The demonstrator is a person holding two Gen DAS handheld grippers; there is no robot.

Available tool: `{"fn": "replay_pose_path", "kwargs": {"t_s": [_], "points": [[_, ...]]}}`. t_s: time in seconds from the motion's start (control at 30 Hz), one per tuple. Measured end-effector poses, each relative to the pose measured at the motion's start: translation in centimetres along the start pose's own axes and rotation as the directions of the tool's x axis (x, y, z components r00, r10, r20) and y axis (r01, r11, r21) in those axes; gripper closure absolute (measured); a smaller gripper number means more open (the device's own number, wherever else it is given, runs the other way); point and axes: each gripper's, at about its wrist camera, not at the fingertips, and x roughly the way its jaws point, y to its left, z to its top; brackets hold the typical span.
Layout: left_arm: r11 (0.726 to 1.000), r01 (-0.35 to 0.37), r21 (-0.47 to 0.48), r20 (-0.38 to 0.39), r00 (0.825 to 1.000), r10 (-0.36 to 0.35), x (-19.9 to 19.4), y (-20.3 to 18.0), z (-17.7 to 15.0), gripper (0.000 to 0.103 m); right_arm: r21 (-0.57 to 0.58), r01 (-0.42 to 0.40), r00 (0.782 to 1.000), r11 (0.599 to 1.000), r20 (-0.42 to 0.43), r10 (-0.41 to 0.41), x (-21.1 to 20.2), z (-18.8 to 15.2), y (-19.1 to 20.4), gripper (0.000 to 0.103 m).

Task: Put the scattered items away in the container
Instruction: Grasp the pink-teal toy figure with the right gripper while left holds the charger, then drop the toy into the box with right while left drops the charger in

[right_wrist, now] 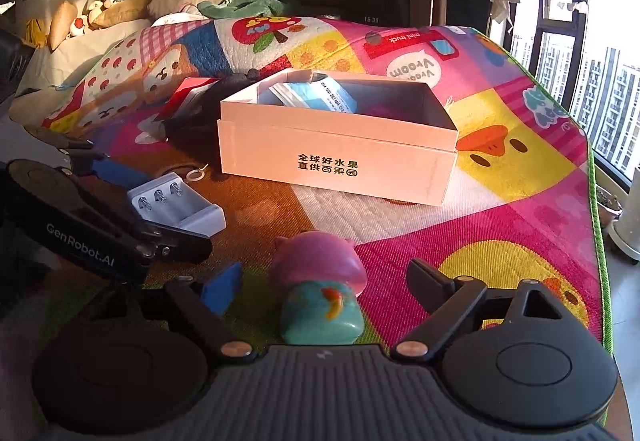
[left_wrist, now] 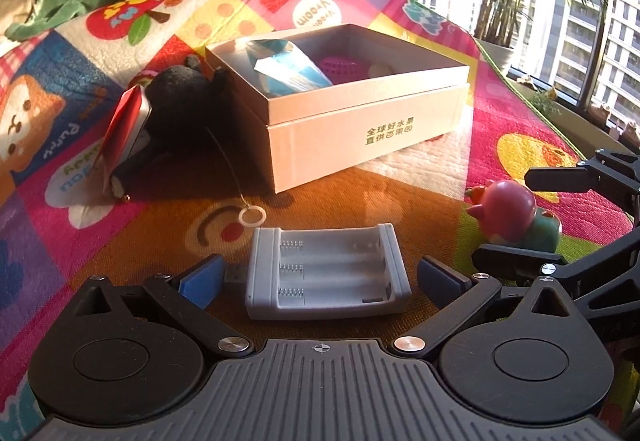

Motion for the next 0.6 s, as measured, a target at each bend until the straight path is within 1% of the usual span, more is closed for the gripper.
{"fn": "replay_pose_path", "kwargs": {"t_s": [0.07, 0.1, 0.13, 0.2, 0.33, 0.37, 0.4, 0.5, 0.6], "points": [[1.000, -0.018, 0.010, 0.007, 1.000, 0.018, -0.1, -0.1, 0.0, 0.008, 0.006, 0.004, 1.000, 1.000, 0.004, -0.004, -0.1, 0.0, 0.0, 0.015], [1.000, -0.022, 0.016, 0.012, 1.000, 0.022, -0.2, -0.1, 0.0, 0.009, 0.012, 0.007, 1.000, 1.000, 0.005, -0.007, -0.1, 0.1, -0.1, 0.020], [1.000, -0.026, 0.018, 0.009, 1.000, 0.026, -0.4, -0.1, -0.1, 0.009, 0.021, 0.006, 1.000, 1.000, 0.002, -0.006, -0.1, 0.1, -0.2, 0.023], [0.999, -0.032, 0.021, 0.008, 0.999, 0.031, -0.7, -0.1, -0.2, 0.009, 0.039, -0.003, 1.000, 0.999, -0.008, 0.003, -0.1, 0.4, -0.6, 0.032], [0.999, -0.031, 0.041, -0.006, 0.999, 0.032, -1.8, -0.3, -0.8, 0.009, 0.042, -0.020, 0.999, 0.999, -0.037, 0.021, 0.4, 1.2, -0.9, 0.039], [0.998, -0.033, 0.051, -0.010, 0.999, 0.034, -2.2, -0.5, -1.0, 0.009, 0.039, -0.032, 0.998, 0.999, -0.055, 0.034, 0.6, 1.4, -0.8, 0.047], [0.997, -0.036, 0.064, -0.011, 0.999, 0.037, -2.6, -0.8, -1.2, 0.009, 0.038, -0.047, 0.996, 0.998, -0.078, 0.050, 0.7, 1.5, -0.7, 0.054], [0.995, -0.040, 0.091, 0.002, 0.999, 0.040, -4.2, -1.4, -1.7, 0.009, 0.047, -0.057, 0.992, 0.997, -0.114, 0.062, 0.2, 1.6, -0.8, 0.055], [0.993, -0.037, 0.116, 0.040, 0.999, 0.033, -6.3, -2.0, -1.8, 0.009, 0.093, -0.069, 0.990, 0.993, -0.118, 0.079, -1.6, 1.8, -1.7, 0.055]]}}
